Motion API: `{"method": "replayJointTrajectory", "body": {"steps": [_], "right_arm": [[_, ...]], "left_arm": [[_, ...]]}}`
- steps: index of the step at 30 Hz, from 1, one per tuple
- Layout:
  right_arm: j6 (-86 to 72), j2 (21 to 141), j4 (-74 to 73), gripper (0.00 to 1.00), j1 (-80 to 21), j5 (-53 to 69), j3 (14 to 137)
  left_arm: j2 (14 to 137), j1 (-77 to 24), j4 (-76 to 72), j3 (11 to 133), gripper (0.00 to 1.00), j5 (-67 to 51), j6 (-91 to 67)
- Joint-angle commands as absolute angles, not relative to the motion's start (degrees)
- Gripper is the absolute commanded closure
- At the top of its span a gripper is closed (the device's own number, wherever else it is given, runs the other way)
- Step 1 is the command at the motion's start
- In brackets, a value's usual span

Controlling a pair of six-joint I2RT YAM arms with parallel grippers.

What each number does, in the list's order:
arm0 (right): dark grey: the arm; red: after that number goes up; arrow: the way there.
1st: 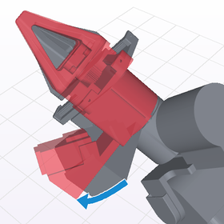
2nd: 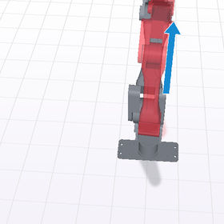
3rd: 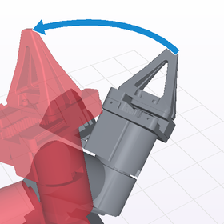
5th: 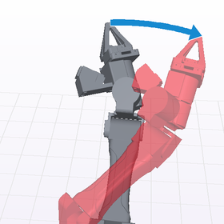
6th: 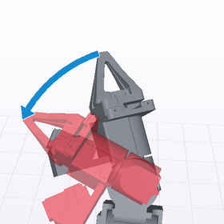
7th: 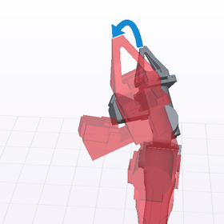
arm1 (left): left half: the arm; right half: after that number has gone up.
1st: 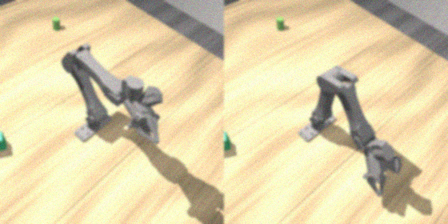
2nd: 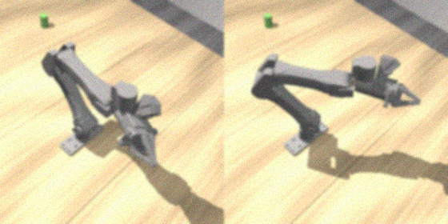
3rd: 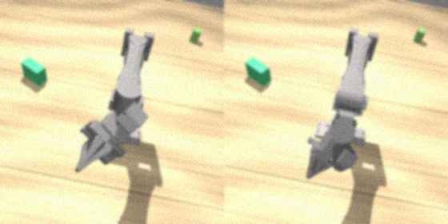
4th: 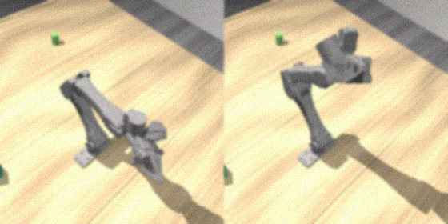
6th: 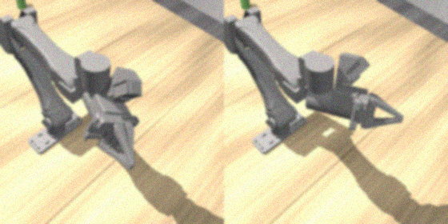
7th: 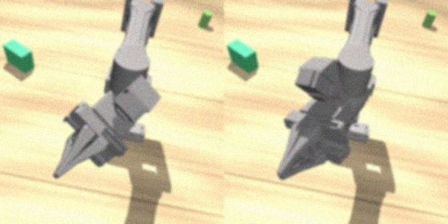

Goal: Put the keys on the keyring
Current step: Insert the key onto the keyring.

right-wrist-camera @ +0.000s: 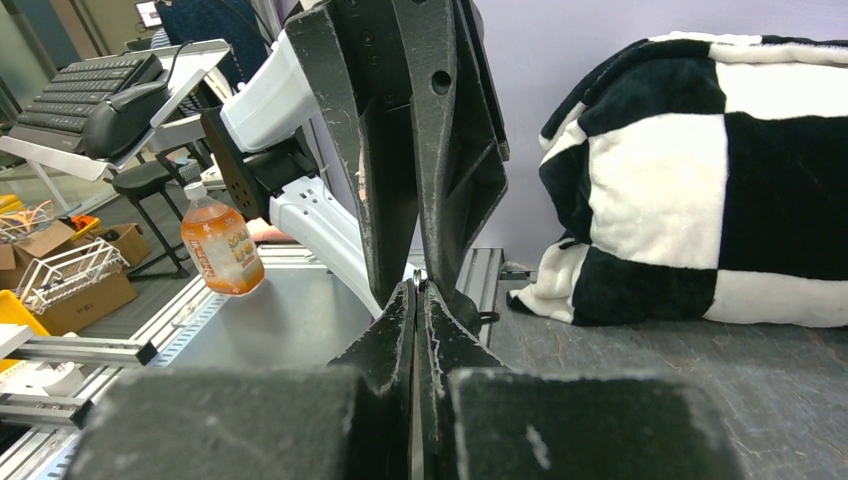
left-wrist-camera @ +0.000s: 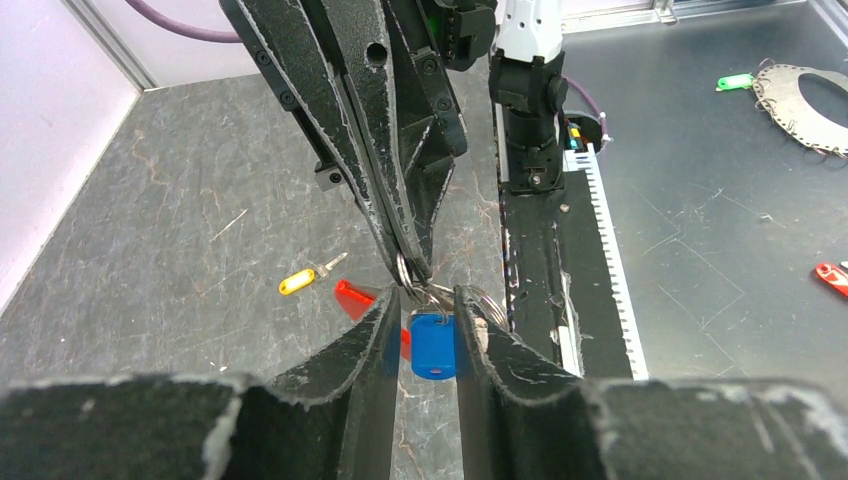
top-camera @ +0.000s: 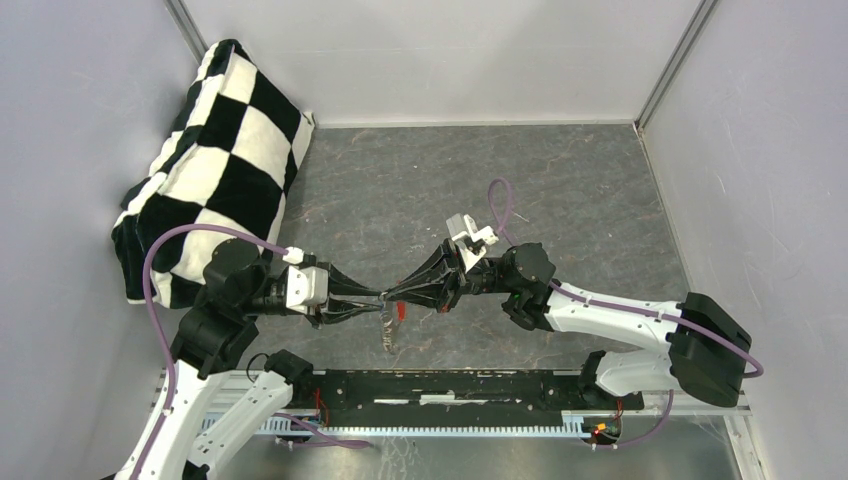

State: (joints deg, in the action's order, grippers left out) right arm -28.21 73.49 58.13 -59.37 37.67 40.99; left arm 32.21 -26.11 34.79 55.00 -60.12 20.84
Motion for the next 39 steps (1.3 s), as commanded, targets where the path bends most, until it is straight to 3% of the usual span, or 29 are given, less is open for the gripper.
{"method": "replayJointTrajectory", "body": {"steps": [1,4,16,26,27,35,39], "right_arm": [[-25.8,71.3,58.7,1.00,-59.8,35.9,42.9],[-24.9,71.2,57.8,1.00,-60.1,35.9,43.2],[-22.4,70.4,54.9,1.00,-61.1,34.9,43.8],[-21.7,69.6,54.2,0.99,-61.1,34.2,43.8],[-21.5,69.4,53.8,1.00,-61.0,34.0,43.9],[-20.6,69.0,52.4,1.00,-61.1,33.3,44.0],[-20.7,69.2,52.4,1.00,-61.1,33.4,44.3]], "left_arm": [[32.2,-26.2,35.2,56.7,0.68,-60.9,22.2],[32.2,-26.2,35.0,56.5,0.69,-60.6,22.0],[32.9,-26.2,31.5,54.8,0.92,-58.3,17.0],[31.7,-26.2,34.8,54.2,0.98,-55.2,18.8],[31.7,-26.2,35.0,54.2,0.98,-55.2,18.7],[31.1,-26.2,35.2,53.7,0.67,-55.0,17.1],[30.7,-26.2,35.2,53.4,0.66,-54.0,17.1]]}}
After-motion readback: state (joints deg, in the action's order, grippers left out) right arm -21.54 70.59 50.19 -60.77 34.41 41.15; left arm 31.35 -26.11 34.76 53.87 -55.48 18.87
